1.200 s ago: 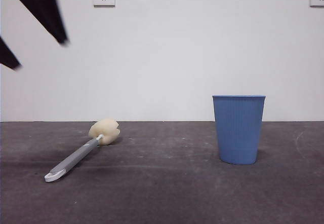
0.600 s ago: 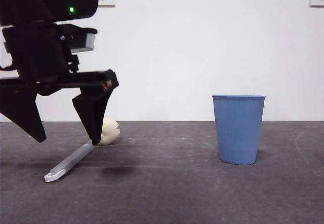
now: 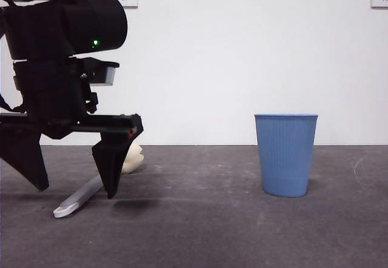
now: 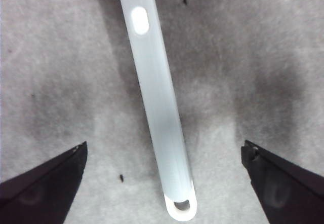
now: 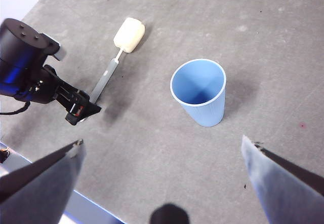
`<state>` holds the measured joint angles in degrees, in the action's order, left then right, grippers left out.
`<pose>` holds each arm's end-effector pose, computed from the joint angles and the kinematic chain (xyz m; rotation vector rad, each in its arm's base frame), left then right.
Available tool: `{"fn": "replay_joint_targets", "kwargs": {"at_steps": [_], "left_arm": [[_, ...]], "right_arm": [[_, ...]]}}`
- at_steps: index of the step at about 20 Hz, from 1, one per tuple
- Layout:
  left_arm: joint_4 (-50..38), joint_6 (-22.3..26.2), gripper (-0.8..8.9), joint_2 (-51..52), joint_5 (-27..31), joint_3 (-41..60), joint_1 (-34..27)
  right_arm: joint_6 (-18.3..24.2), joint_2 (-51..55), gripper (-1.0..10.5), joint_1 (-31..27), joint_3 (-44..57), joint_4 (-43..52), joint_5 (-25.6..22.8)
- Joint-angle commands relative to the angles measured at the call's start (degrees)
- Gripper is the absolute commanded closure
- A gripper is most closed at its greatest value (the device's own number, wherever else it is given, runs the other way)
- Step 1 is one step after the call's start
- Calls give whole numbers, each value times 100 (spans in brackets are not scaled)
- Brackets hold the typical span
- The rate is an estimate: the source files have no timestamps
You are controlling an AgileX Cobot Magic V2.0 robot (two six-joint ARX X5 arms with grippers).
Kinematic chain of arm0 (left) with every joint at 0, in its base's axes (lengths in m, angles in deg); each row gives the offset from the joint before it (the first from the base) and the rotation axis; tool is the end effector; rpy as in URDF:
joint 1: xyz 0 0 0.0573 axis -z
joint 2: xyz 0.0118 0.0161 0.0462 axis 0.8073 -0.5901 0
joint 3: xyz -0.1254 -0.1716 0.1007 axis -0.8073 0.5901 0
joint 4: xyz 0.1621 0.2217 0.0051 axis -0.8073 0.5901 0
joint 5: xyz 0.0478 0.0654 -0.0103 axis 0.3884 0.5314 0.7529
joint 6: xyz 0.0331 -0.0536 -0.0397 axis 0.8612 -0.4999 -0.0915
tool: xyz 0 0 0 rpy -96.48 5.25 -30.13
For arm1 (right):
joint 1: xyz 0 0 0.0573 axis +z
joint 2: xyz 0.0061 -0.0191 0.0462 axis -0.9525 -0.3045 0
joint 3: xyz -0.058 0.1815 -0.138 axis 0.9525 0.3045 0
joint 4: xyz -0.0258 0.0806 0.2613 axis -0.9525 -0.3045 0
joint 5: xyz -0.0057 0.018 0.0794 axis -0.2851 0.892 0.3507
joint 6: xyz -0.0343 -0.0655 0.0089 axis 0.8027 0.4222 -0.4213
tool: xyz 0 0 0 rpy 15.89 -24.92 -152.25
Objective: Pick up the cup brush,pick up the cup,insert the brush into the cup,clean the cup,put the cup brush back,put the cup back to the fixed position on the table
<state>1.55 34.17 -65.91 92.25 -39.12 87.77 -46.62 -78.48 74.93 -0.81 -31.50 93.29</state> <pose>0.2686 -0.1681 0.1016 0.1297 1.1676 -0.1433 0.1738 0.0377 0.3253 0.0887 0.6583 0.5745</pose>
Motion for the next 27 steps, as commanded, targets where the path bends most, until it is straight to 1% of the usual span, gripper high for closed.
{"fn": "replay_joint_targets", "kwargs": {"at_steps": [1, 2, 4, 6, 7, 8, 12, 14, 16, 18, 19, 27], "left_arm": [[39, -133, 351, -181, 9, -2, 13], [42, -133, 378, -236, 4, -2, 13], [42, -138, 398, -238, 13, -2, 13], [57, -138, 552, -238, -4, -2, 11], [48, -129, 606, -238, -2, -2, 11], [17, -129, 638, -238, -4, -2, 11], [0, -138, 640, -238, -15, -2, 11], [-9, -157, 694, -238, -17, -2, 11], [-15, -232, 699, -238, -55, -2, 11], [-90, -282, 790, -238, -203, -2, 11], [-136, -280, 820, -238, -299, -2, 11], [-136, -236, 822, -77, -289, -4, -35]], "right_arm": [[-50, 9, 379, 13, -7, 31, 4], [-70, 9, 379, 13, -7, 31, 2], [-76, 9, 379, 13, -7, 31, 2], [-81, 9, 379, 13, -7, 31, -9], [-81, 9, 379, 13, -7, 31, -9], [-81, 9, 379, 13, -7, 31, -9], [-81, 9, 379, 13, -7, 33, -7], [-81, 9, 379, 13, -7, 31, -7], [-83, 9, 379, 13, -7, 33, -7], [-83, 9, 379, 13, -7, 31, -9], [-83, 9, 379, 13, -7, 33, -7], [-81, 9, 379, 13, -7, 33, -7]]}}
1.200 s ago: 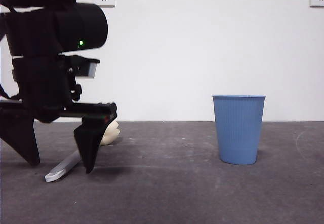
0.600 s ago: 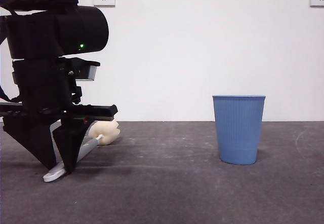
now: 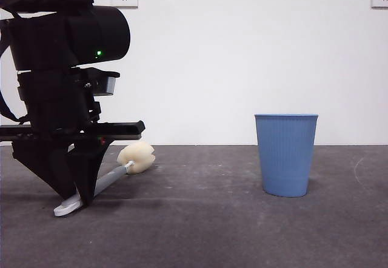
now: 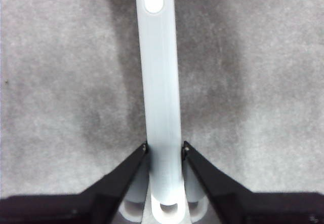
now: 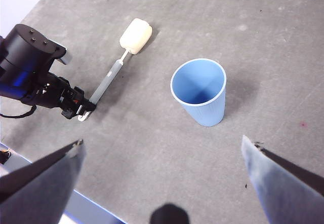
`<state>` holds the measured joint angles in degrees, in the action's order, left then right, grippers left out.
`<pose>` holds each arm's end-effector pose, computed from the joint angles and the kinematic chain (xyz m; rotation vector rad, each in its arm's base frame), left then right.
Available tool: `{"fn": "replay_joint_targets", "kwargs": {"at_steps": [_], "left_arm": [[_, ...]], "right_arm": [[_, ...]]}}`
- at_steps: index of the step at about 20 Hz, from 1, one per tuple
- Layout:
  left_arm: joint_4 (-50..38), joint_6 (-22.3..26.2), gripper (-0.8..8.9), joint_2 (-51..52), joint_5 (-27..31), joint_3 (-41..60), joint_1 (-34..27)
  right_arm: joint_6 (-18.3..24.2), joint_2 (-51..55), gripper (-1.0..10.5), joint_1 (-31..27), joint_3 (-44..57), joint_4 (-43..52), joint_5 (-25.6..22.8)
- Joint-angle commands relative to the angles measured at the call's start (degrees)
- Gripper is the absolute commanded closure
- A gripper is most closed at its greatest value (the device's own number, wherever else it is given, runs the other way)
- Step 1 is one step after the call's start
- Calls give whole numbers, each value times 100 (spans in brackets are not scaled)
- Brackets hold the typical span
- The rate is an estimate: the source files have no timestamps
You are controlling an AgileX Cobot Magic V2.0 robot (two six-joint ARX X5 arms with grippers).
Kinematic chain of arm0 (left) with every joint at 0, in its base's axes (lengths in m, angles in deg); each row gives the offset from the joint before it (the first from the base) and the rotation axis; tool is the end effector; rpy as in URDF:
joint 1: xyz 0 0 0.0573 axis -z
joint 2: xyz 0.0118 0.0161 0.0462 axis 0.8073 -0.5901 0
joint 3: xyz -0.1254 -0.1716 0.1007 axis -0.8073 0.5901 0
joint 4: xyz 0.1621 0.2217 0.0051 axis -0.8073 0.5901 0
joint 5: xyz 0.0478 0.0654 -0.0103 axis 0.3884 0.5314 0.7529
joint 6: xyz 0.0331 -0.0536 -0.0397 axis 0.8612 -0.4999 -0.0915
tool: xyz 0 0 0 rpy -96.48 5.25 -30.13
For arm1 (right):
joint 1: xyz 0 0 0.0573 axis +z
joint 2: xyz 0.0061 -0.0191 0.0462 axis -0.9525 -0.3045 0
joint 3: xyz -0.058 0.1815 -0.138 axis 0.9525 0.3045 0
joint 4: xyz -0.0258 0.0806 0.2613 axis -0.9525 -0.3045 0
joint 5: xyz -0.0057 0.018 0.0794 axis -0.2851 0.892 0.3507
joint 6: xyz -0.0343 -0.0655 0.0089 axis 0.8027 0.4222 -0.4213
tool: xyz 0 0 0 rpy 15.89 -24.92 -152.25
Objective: Pick up the cup brush,pick up the cup,insert the brush into the cup,clean the cup,put the cup brush back,put the cup back to the fixed position on the table
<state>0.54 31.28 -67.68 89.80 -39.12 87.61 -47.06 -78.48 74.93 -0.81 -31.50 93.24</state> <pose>0.2693 -0.1706 0.0928 0.0676 1.2015 -0.1414 0.1738 0.0376 0.3253 0.0956 0.6607 0.5712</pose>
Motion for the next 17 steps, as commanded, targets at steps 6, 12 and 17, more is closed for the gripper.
{"fn": "replay_joint_targets", "kwargs": {"at_steps": [6, 12, 17], "left_arm": [[-79, 323, 822, 988, -50, -7, -94], [181, 944, 822, 2120, -210, -7, -92], [413, 1108, 822, 3121, -225, -7, -94]], "right_arm": [[20, -92, 379, 17, -7, 254, -2], [168, -431, 379, 122, 238, 450, 15], [151, -437, 378, 190, 1488, 1290, 118]]}}
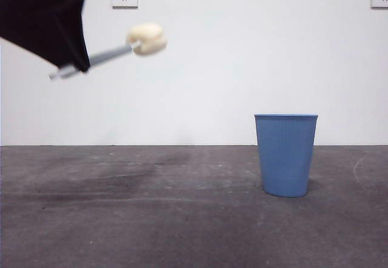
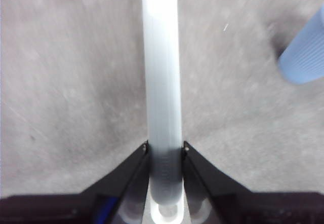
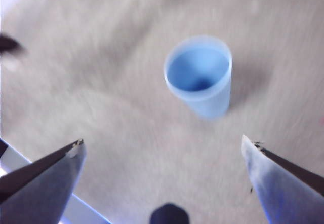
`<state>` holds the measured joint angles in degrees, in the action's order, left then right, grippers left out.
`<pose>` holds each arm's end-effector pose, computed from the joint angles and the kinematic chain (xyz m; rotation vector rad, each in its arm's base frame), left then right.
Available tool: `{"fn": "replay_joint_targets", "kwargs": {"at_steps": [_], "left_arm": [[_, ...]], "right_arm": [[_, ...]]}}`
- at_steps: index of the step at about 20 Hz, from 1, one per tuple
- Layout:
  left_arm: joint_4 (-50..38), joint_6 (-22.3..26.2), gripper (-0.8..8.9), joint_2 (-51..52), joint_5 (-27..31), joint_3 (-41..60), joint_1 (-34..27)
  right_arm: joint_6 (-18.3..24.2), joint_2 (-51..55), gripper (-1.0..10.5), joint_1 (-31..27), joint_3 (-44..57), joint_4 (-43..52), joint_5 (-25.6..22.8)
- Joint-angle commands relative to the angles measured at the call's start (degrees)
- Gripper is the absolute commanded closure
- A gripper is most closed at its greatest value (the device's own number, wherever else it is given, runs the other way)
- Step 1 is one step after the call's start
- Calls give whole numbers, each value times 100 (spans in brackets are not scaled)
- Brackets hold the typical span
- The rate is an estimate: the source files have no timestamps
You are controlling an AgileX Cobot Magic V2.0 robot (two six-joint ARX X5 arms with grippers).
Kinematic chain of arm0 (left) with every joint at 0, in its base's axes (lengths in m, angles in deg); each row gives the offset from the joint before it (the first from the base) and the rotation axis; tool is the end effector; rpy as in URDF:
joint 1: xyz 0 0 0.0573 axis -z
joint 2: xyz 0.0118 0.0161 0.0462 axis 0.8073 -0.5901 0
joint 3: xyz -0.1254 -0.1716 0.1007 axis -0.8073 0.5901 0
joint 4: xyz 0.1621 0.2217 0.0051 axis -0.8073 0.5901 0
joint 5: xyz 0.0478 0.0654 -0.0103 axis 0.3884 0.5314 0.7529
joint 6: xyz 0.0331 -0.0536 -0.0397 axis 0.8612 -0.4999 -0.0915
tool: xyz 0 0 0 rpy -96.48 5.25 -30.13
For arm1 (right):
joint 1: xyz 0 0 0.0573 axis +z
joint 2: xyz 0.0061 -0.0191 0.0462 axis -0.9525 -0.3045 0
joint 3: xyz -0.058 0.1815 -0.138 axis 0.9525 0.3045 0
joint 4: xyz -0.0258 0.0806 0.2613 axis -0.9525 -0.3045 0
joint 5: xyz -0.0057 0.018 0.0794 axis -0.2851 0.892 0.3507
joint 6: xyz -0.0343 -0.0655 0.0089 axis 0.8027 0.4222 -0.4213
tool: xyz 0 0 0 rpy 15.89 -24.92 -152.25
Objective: Pick up the cup brush,pick up the cup,insert the brush into the cup,clean the cup,put the cup brush back,put the cup back to the fixed position on the table
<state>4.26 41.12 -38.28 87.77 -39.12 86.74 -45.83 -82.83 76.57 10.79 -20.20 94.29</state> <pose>0.2384 -0.1472 0.2347 0.0232 0.7892 -0.3515 0.2071 0.0461 0.2607 0.0927 0.7347 0.6206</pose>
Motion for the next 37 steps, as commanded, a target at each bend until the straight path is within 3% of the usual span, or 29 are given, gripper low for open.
{"fn": "replay_joint_targets", "kwargs": {"at_steps": [1, 6, 10, 20, 29, 37], "left_arm": [[96, 129, 822, 319, -44, -7, -4], [437, 258, 822, 737, -452, -7, -4], [498, 400, 822, 879, -699, -7, -4], [542, 723, 822, 896, -769, -7, -4], [540, 728, 822, 896, -772, -7, -4], [664, 769, 822, 896, -763, -7, -4]], "right_arm": [[26, -2, 378, 26, 568, 317, 11], [-125, -188, 378, 26, 1373, 1106, -20], [-627, -719, 375, 140, 1423, 1753, -236], [-7, -2404, 379, 691, 1475, 3119, -435], [197, -3574, 383, 1067, 1567, 4653, -739], [310, -3786, 388, 1121, 2223, 6481, -887]]}}
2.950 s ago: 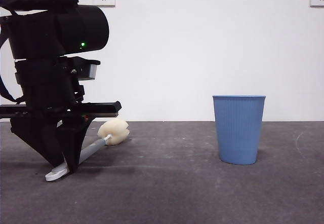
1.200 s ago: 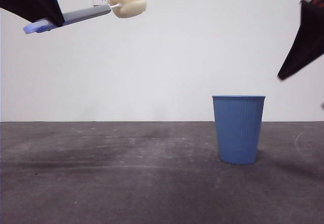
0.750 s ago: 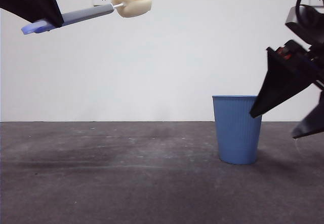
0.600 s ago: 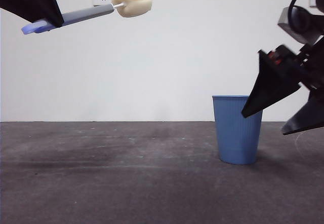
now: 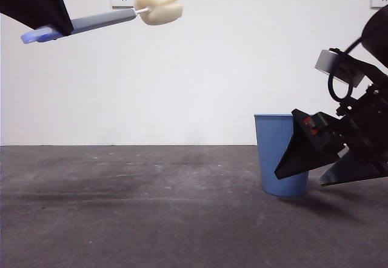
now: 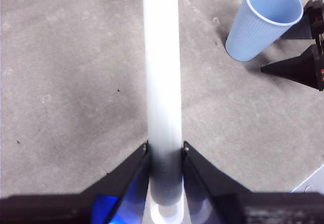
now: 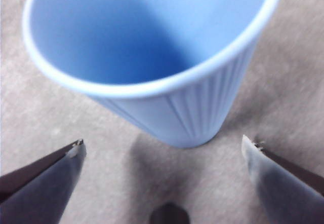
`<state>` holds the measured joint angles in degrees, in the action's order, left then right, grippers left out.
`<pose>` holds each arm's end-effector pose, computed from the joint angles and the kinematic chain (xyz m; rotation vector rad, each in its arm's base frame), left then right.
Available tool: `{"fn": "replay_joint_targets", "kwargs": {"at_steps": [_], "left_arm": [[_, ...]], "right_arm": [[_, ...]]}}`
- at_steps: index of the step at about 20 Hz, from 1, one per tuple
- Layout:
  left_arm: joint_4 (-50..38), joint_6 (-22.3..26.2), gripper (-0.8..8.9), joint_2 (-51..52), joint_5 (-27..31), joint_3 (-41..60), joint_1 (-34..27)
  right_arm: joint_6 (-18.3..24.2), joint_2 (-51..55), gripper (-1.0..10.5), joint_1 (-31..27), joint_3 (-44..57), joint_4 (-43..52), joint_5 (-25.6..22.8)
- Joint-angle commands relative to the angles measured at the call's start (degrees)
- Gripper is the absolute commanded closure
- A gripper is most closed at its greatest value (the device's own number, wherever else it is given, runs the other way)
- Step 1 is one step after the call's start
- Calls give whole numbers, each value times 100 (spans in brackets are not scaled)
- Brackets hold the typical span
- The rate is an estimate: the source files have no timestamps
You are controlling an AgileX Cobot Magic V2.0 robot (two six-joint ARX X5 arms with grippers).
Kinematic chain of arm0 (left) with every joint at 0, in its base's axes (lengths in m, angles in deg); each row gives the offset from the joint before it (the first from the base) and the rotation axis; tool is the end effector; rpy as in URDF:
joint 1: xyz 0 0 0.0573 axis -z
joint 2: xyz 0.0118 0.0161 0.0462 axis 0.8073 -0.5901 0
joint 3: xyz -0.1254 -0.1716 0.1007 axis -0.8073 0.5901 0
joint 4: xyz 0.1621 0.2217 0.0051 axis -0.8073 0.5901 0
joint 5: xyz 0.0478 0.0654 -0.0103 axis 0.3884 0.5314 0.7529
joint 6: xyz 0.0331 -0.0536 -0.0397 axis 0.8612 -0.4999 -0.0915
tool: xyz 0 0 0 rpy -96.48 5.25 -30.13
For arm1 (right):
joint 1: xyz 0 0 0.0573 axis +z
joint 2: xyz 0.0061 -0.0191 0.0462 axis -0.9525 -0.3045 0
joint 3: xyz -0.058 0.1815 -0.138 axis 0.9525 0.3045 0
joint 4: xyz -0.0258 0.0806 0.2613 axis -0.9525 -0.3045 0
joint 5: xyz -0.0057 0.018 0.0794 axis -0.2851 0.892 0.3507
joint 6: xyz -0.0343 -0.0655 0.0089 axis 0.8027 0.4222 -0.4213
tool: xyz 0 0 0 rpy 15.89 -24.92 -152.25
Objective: Pick up the cup brush,pick up the cup,insert the brush into the cup,clean the cup,put the cup brush back,put the cup back to the fixed position on the table
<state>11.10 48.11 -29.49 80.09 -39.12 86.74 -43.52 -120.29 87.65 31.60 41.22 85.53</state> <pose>0.2069 -0.1362 0.2610 0.0806 0.7628 -0.5296 0.2705 0.0976 0.0665 -0.0821 0.6859 0.6768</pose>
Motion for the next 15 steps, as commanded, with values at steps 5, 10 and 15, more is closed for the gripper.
{"fn": "replay_joint_targets", "kwargs": {"at_steps": [5, 10, 15], "left_arm": [[-17, 68, 822, 17, 4, -7, -4], [-15, 68, 822, 17, 9, -7, 0], [-11, 68, 822, 17, 22, -7, 0]], "right_arm": [[216, -164, 415, 13, 337, 1156, -13], [192, -811, 413, 15, 337, 1945, 33], [68, -949, 414, 42, 337, 2664, 31]]}}
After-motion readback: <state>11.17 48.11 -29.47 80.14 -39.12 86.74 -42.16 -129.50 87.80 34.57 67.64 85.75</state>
